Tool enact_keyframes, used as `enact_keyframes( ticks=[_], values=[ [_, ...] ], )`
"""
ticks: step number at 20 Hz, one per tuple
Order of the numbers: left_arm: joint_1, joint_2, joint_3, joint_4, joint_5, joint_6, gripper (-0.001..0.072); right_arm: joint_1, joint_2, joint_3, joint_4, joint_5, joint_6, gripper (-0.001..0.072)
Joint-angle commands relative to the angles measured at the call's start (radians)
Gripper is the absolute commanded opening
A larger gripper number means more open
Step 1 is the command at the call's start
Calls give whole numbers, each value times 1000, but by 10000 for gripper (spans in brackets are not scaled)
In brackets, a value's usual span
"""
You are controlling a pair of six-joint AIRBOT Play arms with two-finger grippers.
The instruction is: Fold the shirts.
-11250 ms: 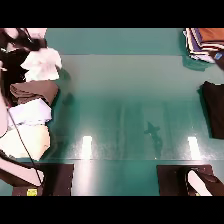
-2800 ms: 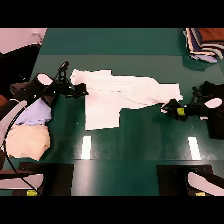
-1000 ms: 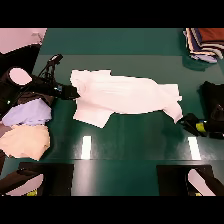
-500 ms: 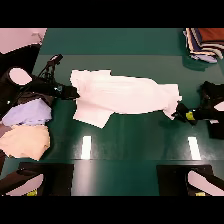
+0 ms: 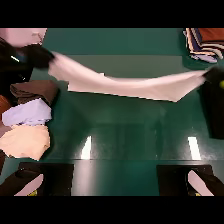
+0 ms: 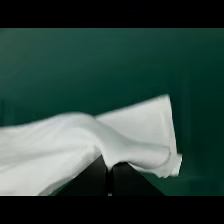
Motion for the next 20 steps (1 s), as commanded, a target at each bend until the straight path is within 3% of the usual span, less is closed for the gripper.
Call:
enact_keyframes(
  ticks=[1, 6, 10, 14, 17, 20],
  values=[
    [0, 55, 330, 77, 0, -2, 24, -99, 124, 302, -8, 57, -42, 17],
    [0, 68, 680, 79, 72, -27, 23, -293, 198, 597, -8, 121, -78, 17],
    [0, 98, 695, 80, 109, -52, 23, -377, 147, 761, -3, 223, -77, 17],
    [0, 81, 550, 177, 108, -126, 23, -304, -8, 867, 0, 384, -73, 16],
    [0, -2, 406, 172, 10, -134, 24, -173, -131, 780, -34, 464, -71, 16],
    [0, -158, 333, 163, -168, -129, 24, -37, -262, 655, -183, 530, -57, 16]
  ],
)
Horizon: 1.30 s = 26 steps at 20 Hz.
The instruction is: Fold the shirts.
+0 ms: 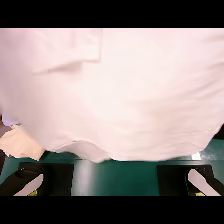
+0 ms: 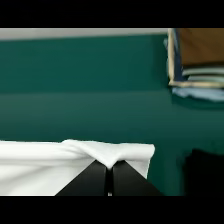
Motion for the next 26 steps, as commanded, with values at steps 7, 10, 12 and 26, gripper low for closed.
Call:
enact_keyframes(
  ticks=[7, 10, 12, 26],
  values=[
    [1, -514, -166, 6, -158, 0, 24, 225, -444, -297, -170, 18, 11, 16],
    [1, -642, -166, 9, 19, 0, 24, 217, -592, -248, -164, -82, 11, 16],
    [1, -685, -166, 18, 153, -1, 24, 217, -671, -171, -162, -130, 11, 16],
    [62, -697, -282, -66, -142, 25, 24, 225, -611, -366, -171, -158, -5, 16]
  ],
)
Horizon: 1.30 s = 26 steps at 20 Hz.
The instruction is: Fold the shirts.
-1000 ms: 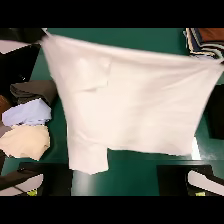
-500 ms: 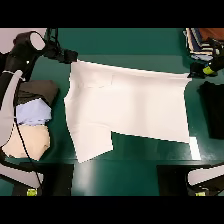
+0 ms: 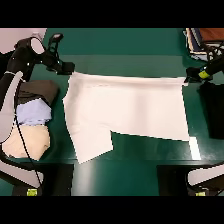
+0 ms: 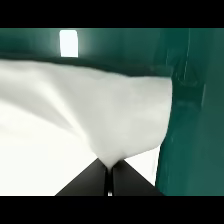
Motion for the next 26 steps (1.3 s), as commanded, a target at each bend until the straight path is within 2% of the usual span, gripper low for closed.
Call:
enact_keyframes(
  ticks=[1, 2, 3, 4, 5, 7, 9, 11, 19, 23, 26],
  values=[
    [4, -2, -78, -54, -45, 9, 24, 0, 82, -189, 1, -84, 5, 17],
    [4, -2, -97, -53, -41, 0, 25, 0, 100, -235, 11, -97, 5, 20],
    [5, -2, -112, -51, -40, -21, 26, 0, 109, -267, 17, -101, 6, 132],
    [5, -2, -117, -51, -42, -27, 185, 0, 108, -280, 29, -99, 5, 410],
    [5, 0, -117, -53, -63, -28, 439, -4, 109, -288, 36, -95, 6, 452],
    [5, 27, -118, -48, -128, -21, 369, -9, 131, -288, 34, -59, 5, 451],
    [5, 79, -129, 8, -208, -15, 369, -24, 186, -291, 27, -15, 5, 451],
    [5, 185, -230, 19, -226, -16, 369, -39, 255, -291, 28, 36, 5, 451],
    [5, 709, -924, -29, -200, -123, 369, -58, 447, -291, 38, 39, 5, 451],
    [5, 848, -1078, -49, -163, -180, 369, -58, 457, -291, 37, 47, 5, 451],
    [5, 860, -1137, -115, -68, -180, 369, -58, 457, -291, 37, 57, 5, 451]
  ],
)
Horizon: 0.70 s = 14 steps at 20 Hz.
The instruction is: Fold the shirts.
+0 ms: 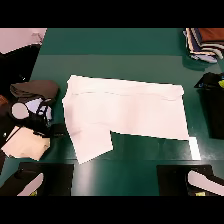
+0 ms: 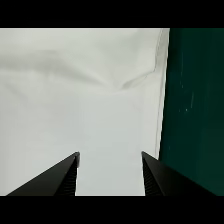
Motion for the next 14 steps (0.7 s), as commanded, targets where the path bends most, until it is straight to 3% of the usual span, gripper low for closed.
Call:
enact_keyframes(
  ticks=[1, 7, 12, 13, 14],
  values=[
    [0, 45, -101, -88, 127, -21, 370, -1, 7, 0, 1, 21, 1, 451],
    [0, 45, -236, -288, 288, 39, 369, -1, 7, 0, 1, 45, 1, 451],
    [0, 45, -261, -321, 360, 39, 367, -2, 7, -6, -1, 62, 1, 450],
    [0, 45, -261, -328, 364, 39, 284, -16, 19, -38, 0, 68, 1, 450],
    [0, 45, -259, -338, 364, 44, 38, -38, 40, -93, -2, 66, 0, 450]
  ],
)
